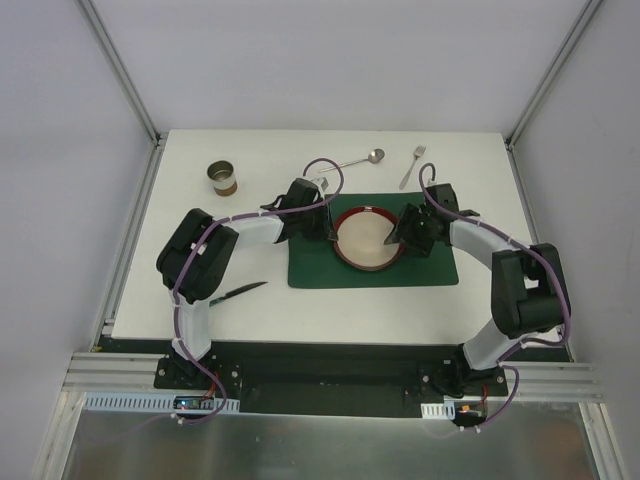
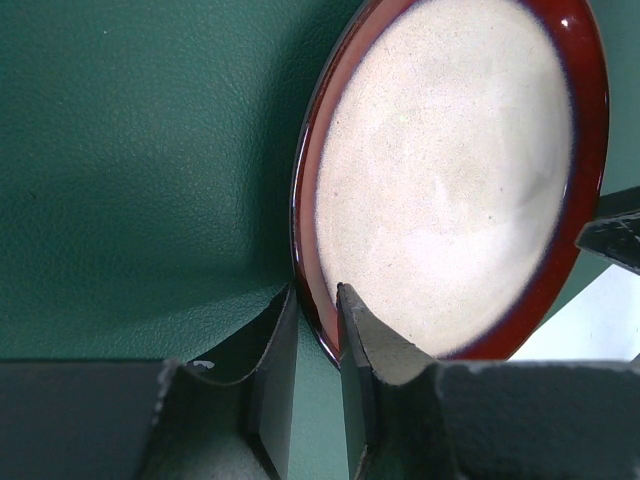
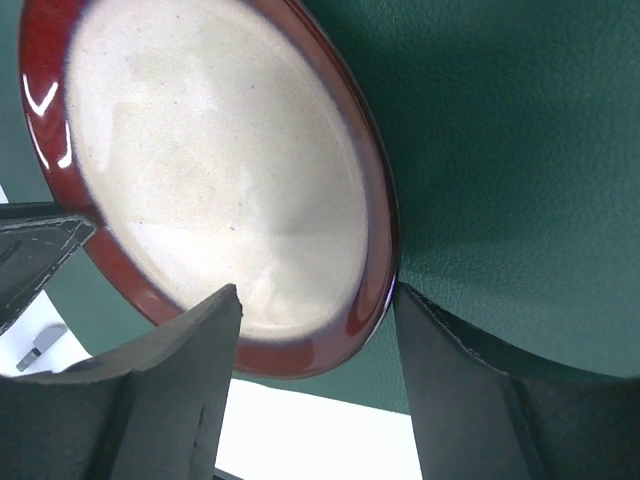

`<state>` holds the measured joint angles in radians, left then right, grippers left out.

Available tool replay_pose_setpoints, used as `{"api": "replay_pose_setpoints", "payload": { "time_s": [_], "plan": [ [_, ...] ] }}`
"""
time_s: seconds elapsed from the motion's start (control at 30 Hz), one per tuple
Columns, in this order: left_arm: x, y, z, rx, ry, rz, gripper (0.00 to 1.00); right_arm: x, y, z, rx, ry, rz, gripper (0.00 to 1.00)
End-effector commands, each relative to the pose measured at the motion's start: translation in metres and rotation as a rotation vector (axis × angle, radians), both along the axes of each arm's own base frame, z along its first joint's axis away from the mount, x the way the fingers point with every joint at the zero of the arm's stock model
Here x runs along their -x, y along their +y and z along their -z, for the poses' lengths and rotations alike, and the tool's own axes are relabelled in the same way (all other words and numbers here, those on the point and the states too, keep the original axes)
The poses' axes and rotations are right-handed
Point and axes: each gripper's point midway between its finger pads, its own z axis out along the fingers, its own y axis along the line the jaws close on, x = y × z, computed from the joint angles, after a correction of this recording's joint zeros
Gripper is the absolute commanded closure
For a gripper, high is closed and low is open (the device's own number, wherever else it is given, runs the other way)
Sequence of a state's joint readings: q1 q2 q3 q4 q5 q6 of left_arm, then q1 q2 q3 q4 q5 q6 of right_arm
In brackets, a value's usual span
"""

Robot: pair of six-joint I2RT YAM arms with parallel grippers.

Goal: Set the dinner table for one person
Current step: Place the plate on the napkin.

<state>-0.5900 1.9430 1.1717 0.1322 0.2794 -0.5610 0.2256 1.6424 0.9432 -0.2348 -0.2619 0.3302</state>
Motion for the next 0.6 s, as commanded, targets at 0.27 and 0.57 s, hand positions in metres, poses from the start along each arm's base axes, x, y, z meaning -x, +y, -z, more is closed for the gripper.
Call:
{"api": "replay_pose_setpoints", "payload": {
  "time_s": [0.27, 0.57],
  "plan": [
    [-0.002, -0.006, -0.046, 0.066, -0.120, 0.022, 0.80, -0.024, -0.044, -0.050, 0.094, -0.153, 0.086, 0.35],
    [0.004, 0.026, -0.083, 0.034, -0.238, -0.091, 0.79, -0.058, -0.064, -0.053, 0.125, -0.229, 0.138, 0.74]
  ]
}}
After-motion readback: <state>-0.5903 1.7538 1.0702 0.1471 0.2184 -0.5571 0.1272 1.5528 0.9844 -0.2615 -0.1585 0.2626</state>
